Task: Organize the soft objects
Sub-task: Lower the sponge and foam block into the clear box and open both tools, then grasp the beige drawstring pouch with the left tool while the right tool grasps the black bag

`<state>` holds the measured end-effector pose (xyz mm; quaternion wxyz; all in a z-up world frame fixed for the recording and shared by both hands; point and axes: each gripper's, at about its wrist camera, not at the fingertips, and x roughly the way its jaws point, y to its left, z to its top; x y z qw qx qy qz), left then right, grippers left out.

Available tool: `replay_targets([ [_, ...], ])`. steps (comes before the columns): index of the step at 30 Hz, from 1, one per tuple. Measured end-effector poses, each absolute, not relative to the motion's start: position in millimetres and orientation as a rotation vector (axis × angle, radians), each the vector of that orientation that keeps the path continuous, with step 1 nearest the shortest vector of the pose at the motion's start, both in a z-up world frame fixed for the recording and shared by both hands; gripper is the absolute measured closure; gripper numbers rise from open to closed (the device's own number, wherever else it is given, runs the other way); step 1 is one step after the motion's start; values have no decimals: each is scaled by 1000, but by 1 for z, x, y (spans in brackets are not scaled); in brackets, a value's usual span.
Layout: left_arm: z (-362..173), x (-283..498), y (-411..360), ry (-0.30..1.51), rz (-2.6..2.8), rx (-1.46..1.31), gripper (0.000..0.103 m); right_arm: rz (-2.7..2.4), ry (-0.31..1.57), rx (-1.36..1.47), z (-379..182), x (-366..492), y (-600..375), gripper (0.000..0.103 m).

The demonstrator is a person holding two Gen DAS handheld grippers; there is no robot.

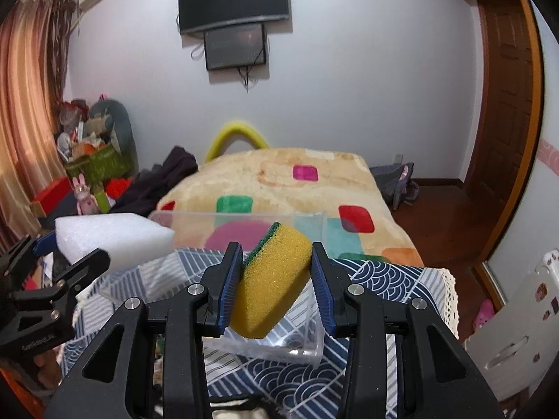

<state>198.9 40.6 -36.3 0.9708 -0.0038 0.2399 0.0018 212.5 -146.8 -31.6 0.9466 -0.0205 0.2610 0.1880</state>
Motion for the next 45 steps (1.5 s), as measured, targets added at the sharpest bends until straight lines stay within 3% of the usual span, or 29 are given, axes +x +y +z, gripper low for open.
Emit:
replay_targets([
  [15,-73,242,27,707,-61,44,23,373,726,-176,-66,259,-128,64],
  [22,-68,235,22,744,-94,34,20,382,733,-202,-61,251,-133,46],
  [35,-25,179,37,601,-54,27,5,435,584,-154,-20,207,-142,35],
  [45,-50,122,49,606,-13,31,4,457,528,-98,-26,161,-161,23],
])
